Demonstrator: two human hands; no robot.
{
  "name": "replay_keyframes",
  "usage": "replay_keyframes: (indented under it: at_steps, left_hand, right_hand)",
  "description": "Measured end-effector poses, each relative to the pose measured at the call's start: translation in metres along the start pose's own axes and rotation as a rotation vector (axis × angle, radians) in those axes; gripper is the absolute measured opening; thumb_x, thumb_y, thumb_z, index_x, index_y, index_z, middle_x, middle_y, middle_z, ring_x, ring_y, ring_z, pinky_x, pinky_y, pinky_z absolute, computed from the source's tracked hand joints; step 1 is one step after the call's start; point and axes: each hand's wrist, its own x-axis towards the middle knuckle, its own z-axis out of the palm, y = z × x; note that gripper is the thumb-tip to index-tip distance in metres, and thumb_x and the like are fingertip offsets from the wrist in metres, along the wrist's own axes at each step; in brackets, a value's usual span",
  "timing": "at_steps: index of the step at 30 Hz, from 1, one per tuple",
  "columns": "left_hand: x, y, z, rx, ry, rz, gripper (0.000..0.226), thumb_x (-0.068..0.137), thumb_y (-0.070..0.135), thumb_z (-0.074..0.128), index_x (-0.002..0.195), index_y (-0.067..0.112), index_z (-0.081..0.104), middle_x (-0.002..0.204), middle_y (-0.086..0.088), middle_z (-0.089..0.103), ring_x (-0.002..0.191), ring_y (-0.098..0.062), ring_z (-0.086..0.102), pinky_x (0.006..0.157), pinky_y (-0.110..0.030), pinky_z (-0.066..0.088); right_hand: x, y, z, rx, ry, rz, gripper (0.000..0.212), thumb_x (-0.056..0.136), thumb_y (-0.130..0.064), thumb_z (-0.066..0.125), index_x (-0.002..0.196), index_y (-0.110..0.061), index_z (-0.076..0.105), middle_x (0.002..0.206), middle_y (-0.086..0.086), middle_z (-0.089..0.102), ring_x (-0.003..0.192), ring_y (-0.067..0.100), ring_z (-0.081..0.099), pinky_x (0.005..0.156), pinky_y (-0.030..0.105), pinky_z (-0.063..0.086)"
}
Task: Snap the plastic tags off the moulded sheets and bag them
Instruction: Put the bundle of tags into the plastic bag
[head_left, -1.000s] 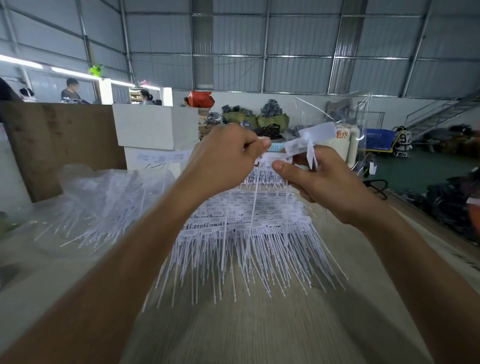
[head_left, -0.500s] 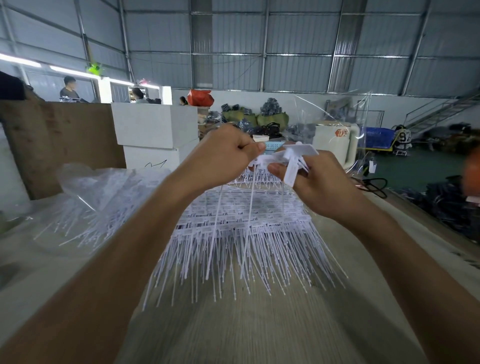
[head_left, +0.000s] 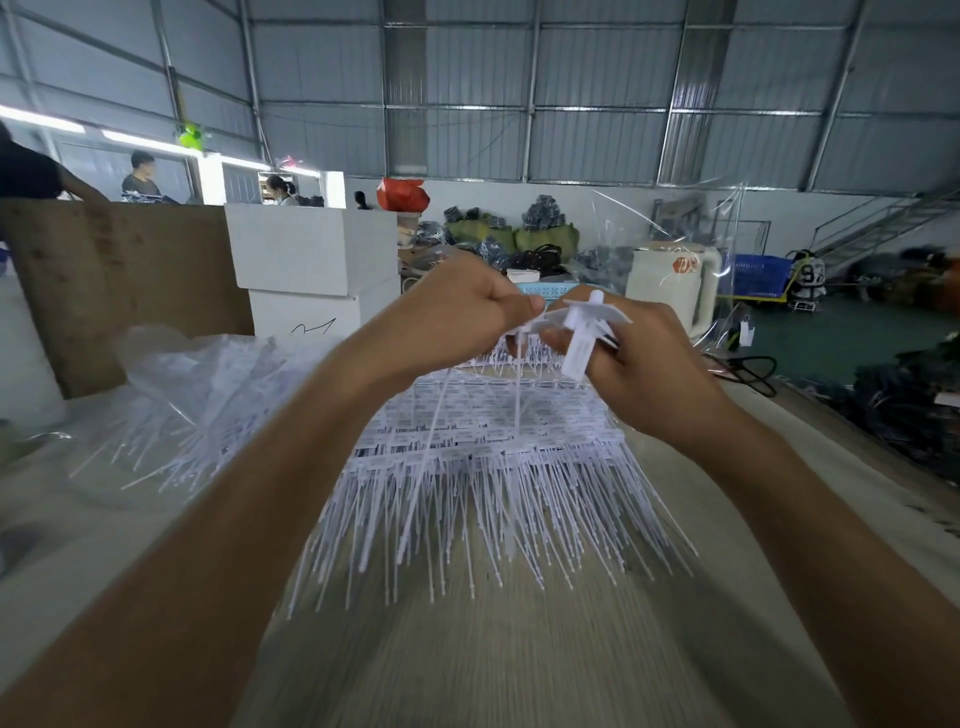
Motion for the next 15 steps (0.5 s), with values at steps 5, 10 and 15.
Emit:
replay_keyframes:
  at_steps: [5,10,15]
  left_hand:
    - [-0.001,0.002,-0.004,-0.076,0.042,0.021,0.046,0.1,0.032,0.059,0.06,0.011,0.068,0.046,0.003,0.042,0.048,-0.017,0.033,0.052,-0.023,0.033]
    - [0.001,0.004,-0.004,-0.129,0.12,0.07,0.05,0.102,0.032,0.056,0.082,-0.014,0.058,0.044,0.012,0.036,0.044,-0.011,0.031,0.05,-0.02,0.031]
    - [0.0,0.007,0.0,0.022,0.242,0.142,0.049,0.103,0.03,0.055,0.064,0.0,0.053,0.052,-0.004,0.04,0.038,-0.005,0.029,0.048,-0.02,0.033]
  right_hand:
    - [0.002,-0.007,-0.001,0.463,0.078,0.243,0.028,0.091,-0.024,0.074,0.118,-0.019,0.068,0.077,-0.009,0.071,0.062,0.003,0.066,0.057,0.013,0.048]
    - [-0.002,-0.008,-0.001,0.954,-0.084,0.391,0.039,0.083,-0.036,0.072,0.097,0.0,0.067,0.062,0.0,0.051,0.045,0.008,0.027,0.041,0.02,0.023]
    - [0.001,-0.016,0.002,1.144,-0.135,0.542,0.027,0.094,-0.038,0.063,0.101,-0.013,0.058,0.077,0.005,0.067,0.043,0.007,0.022,0.037,0.017,0.023]
